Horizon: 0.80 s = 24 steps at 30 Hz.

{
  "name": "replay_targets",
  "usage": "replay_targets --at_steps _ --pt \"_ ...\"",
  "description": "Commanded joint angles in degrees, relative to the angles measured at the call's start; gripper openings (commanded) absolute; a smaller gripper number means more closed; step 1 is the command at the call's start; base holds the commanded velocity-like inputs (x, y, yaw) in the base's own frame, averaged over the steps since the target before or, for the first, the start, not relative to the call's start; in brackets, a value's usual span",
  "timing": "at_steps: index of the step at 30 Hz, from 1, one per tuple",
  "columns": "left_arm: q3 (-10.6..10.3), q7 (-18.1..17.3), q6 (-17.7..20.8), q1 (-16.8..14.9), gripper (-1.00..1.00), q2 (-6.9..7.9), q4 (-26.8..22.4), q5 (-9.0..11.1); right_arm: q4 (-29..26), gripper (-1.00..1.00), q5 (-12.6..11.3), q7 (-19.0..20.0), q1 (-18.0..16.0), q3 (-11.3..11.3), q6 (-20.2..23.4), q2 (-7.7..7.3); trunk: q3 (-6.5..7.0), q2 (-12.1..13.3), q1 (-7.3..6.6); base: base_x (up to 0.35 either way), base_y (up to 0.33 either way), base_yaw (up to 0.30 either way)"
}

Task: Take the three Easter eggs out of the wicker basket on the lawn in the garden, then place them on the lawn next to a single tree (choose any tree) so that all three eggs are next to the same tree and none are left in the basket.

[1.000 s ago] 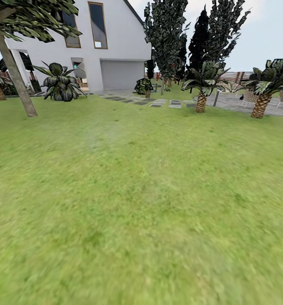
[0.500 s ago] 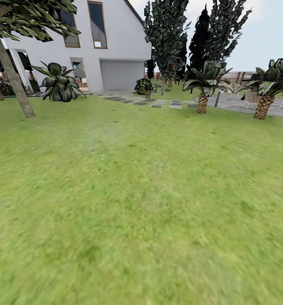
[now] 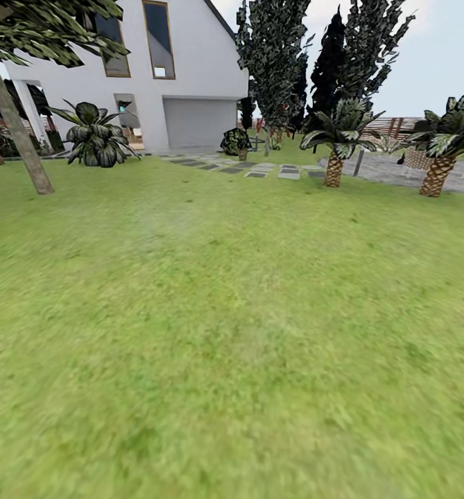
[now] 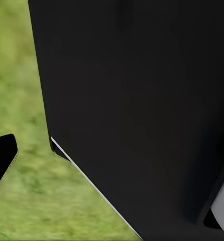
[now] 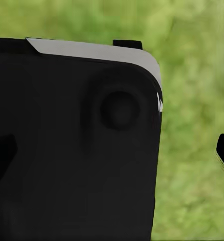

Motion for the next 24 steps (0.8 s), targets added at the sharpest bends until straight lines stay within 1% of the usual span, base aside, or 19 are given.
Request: replay_targets --at_steps 1,24 --pt "0.0 -0.1 0.0 0.0 1.00 0.00 -0.1 0.0 0.0 1.00 0.1 0.0 0.0 0.1 -0.2 -0.01 -0.04 0.0 0.03 0.325 0.000 0.000" --pt "0.0 -0.1 0.0 0.0 1.00 0.00 -0.1 0.0 0.1 1.00 0.1 0.0 0.0 0.1 -0.2 0.00 -0.04 0.0 0.03 0.325 0.000 0.000"
